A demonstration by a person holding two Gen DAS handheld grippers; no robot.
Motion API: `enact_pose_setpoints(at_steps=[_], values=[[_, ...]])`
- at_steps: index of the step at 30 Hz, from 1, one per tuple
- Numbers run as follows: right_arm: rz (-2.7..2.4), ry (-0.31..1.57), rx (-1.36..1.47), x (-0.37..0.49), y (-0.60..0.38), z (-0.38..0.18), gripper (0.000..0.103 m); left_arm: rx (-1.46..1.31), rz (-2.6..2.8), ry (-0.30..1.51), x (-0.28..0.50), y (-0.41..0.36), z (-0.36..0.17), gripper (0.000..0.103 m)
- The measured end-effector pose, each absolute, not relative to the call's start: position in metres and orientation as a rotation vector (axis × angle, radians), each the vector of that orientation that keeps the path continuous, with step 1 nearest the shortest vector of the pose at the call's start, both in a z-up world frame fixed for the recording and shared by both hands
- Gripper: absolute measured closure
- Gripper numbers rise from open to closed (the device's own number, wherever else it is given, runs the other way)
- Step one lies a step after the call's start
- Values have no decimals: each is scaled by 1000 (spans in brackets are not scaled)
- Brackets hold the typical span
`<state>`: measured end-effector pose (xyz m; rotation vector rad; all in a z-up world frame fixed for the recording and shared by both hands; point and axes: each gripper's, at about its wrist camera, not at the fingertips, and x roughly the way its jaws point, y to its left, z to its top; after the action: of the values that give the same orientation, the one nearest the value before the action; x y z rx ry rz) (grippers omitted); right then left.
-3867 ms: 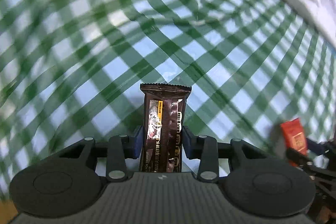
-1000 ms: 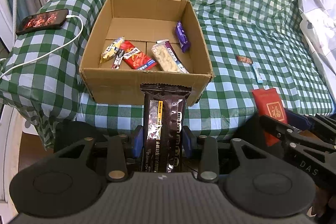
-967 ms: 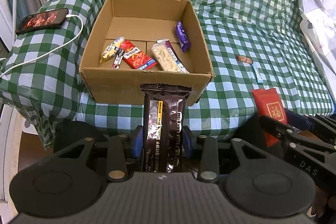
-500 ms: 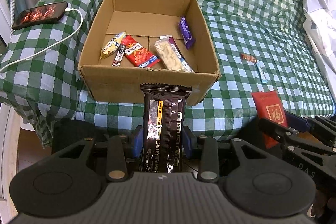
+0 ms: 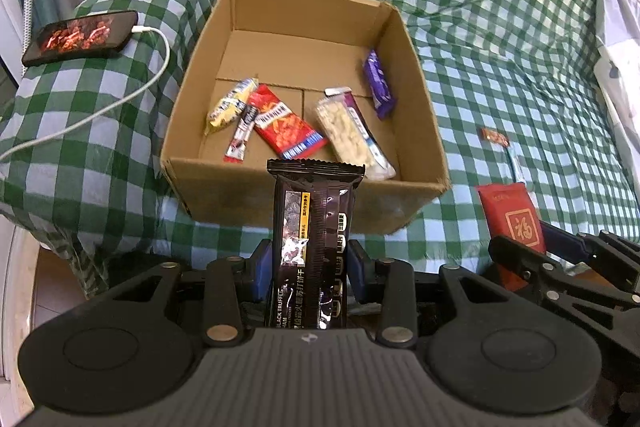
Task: Organize snacks
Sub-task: 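Carry the chocolate bar and red packet over the box with both tools, then open both grippers to drop the snacks into the box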
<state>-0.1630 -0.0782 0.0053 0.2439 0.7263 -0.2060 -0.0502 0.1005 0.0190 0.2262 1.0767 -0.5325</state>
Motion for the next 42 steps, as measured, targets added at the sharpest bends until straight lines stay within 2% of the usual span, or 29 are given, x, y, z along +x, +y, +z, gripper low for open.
enact_pose_setpoints(at_steps=[12, 31, 32, 34, 35, 36, 38, 42], values=[[-119, 654, 229, -67, -100, 28, 58, 221, -501, 1070, 31, 68, 25, 60], [-113, 771, 249, 46, -140, -42, 58, 326, -460, 1167, 126, 14, -55, 60], [-119, 764, 255, 49, -143, -43, 57, 333, -457, 1155, 129, 13, -55, 58], [-143, 737, 264, 53, -148, -42, 53, 350, -446, 1114, 133, 9, -50, 28], [-158, 720, 265, 54, -151, -40, 44, 360, -416, 1089, 134, 8, -47, 8], [-174, 701, 263, 54, -154, -37, 41, 366, -392, 1047, 134, 8, -41, 1], [-191, 668, 259, 52, -161, -29, 31, 363, -428, 1005, 134, 10, -30, 1], [-206, 668, 242, 32, -161, -17, 24, 346, -427, 978, 115, 30, -16, 1]])
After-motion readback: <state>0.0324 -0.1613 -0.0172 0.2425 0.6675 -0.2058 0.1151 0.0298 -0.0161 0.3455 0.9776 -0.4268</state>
